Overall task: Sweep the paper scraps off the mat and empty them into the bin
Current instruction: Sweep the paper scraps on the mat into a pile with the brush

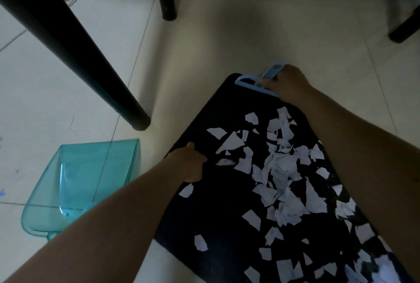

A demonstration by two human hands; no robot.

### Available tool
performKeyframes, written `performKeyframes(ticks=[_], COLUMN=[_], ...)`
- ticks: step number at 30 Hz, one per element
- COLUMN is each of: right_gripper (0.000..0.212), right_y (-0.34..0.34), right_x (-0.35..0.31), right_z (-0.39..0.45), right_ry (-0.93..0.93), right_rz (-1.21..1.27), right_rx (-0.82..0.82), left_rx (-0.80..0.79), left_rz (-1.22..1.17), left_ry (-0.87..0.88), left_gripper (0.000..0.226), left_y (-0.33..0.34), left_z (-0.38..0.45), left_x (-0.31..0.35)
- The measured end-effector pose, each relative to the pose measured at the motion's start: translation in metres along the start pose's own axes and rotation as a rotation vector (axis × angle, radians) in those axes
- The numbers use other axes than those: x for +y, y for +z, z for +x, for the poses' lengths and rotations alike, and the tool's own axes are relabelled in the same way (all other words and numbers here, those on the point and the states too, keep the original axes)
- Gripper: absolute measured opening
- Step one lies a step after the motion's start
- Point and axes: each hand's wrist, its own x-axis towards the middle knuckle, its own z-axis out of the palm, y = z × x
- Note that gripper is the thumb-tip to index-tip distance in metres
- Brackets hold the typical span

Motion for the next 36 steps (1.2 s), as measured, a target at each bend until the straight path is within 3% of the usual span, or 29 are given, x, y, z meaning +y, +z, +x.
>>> performKeyframes(ticks=[2, 5, 9, 14, 19, 25, 31, 36], right_gripper=[0.042, 0.035, 0.029, 0.012, 0.011, 0.019, 0.024, 0.018], right_y=[0.008, 0.031, 0.044, 0.013, 0.018, 0.068, 0.036, 0.032], right_x=[-0.002, -0.004, 0.003, 0.01, -0.014, -0.037, -0.007, -0.035], right_z=[0.0, -0.008, -0.026, -0.046, -0.045, -0.052, -0.067, -0.068], right_ry=[0.024, -0.001, -0.052, -0.119, -0.142, -0.249, -0.231, -0.268], right_rz=[0.013, 0.093, 0.053, 0.069, 0.339, 0.113, -0.027, 0.26], right_rx=[0.065, 0.016, -0.118, -0.358, -0.152, -0.264, -0.493, -0.291], left_rx=[0.01, 0.009, 0.006, 0.023, 0.06, 0.103, 0.206, 0.224], left_rz=[0.001, -0.004, 0.02, 0.012, 0.003, -0.055, -0.231, -0.263], left_ry=[0.001, 0.011, 0.008, 0.012, 0.002, 0.001, -0.043, -0.102], left_gripper=[0.058, 0.058, 0.061, 0.063, 0.063, 0.059, 0.034, 0.028], left_y=[0.0, 0.001, 0.002, 0.004, 0.009, 0.01, 0.019, 0.029], left_z=[-0.001, -0.001, -0.001, -0.003, -0.007, -0.011, -0.013, -0.024], left_x=[0.001, 0.0, 0.0, -0.001, -0.001, -0.001, -0.013, -0.013])
